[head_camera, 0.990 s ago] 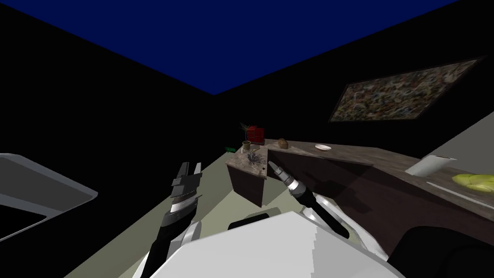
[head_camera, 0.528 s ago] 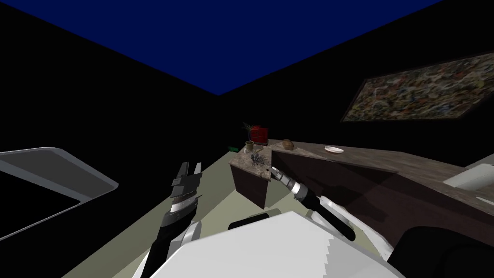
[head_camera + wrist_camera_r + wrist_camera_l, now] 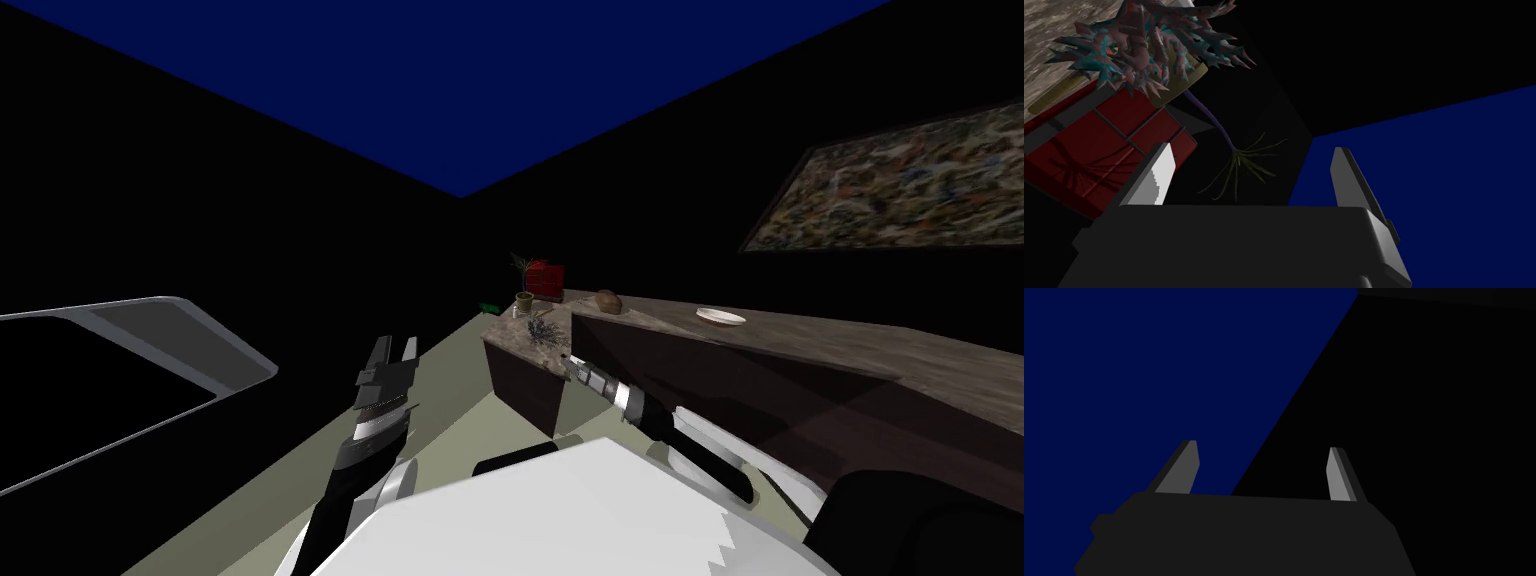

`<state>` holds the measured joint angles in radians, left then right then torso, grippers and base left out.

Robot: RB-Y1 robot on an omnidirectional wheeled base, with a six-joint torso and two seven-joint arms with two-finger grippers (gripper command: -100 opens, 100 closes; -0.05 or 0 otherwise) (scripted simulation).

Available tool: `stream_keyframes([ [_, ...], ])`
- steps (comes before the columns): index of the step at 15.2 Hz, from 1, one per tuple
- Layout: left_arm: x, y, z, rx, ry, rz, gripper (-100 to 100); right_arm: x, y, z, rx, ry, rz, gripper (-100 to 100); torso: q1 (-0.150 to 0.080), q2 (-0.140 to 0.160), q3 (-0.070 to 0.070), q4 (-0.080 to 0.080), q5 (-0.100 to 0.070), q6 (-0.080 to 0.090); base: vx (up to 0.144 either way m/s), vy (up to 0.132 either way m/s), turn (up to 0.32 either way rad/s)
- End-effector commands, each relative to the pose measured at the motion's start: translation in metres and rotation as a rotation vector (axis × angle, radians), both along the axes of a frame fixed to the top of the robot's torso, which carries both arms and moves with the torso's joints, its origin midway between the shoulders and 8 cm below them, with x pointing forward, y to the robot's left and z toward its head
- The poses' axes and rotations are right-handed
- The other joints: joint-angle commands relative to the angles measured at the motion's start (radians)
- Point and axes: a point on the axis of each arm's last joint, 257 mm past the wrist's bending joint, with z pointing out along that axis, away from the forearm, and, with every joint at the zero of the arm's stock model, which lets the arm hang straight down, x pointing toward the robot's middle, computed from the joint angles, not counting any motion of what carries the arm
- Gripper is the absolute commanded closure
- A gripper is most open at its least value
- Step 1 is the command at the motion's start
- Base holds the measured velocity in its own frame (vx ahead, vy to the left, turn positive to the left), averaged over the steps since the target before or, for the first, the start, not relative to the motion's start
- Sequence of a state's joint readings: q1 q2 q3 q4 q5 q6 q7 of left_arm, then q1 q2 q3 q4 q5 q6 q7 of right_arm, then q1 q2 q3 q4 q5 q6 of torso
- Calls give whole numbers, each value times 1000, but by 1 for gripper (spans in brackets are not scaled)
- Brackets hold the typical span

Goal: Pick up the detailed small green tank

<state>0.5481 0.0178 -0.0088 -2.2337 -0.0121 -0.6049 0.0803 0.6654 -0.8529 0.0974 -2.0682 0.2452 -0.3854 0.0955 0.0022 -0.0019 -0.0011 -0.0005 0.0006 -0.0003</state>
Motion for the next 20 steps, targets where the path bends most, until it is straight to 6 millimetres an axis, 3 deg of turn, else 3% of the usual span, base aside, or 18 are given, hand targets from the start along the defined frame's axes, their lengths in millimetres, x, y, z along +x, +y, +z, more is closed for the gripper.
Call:
stream_keyframes([
  [1, 0, 0, 0, 0, 0, 0, 0, -8, -14, -22, -72, 51, 5, -100, 0, 0, 0, 0, 0, 0, 30, 31, 161],
  [2, 0, 0, 0, 0, 0, 0, 0, -8, -15, -23, -88, 55, 16, -100, 0, 0, 0, 0, 0, 0, 33, 28, 131],
  [3, 0, 0, 0, 0, 0, 0, 0, -14, -24, -37, -132, 89, 14, -100, 0, 0, 0, 0, 0, 0, 39, 37, 147],
  [5, 0, 0, 0, 0, 0, 0, 0, -14, -26, -37, -149, 93, 27, -100, 0, -1, 0, 0, 0, 0, 29, 27, 88],
  [6, 0, 0, 0, 0, 0, 0, 0, -20, -37, -51, -202, 128, 32, -100, 0, 0, 0, 0, 0, 0, 24, 21, 98],
  [9, 0, 0, 0, 0, 0, 0, 0, -27, -51, -64, -272, 165, 49, -100, 0, 0, 0, 0, 0, 0, 33, 24, 128],
  [14, 0, 0, 0, 0, 0, 0, 0, -46, -90, -95, -432, 257, 72, -100, 1, -1, -1, 0, 0, 0, 38, 33, 136],
  [16, 0, 0, 0, 0, 0, 0, 0, -46, -92, -95, -449, 260, 84, -100, 0, -1, 0, 0, 0, 0, 26, 20, 70],
  [17, 0, 0, 0, 0, 0, 0, 0, -52, -106, -103, -500, 287, 91, -100, 0, 0, 0, 0, 0, 0, 22, 13, 100],
  [20, 0, 0, 0, 0, 0, 0, 0, -58, -121, -109, -560, 314, 107, -100, 0, 0, 0, 0, 0, 0, 29, 18, 121],
])
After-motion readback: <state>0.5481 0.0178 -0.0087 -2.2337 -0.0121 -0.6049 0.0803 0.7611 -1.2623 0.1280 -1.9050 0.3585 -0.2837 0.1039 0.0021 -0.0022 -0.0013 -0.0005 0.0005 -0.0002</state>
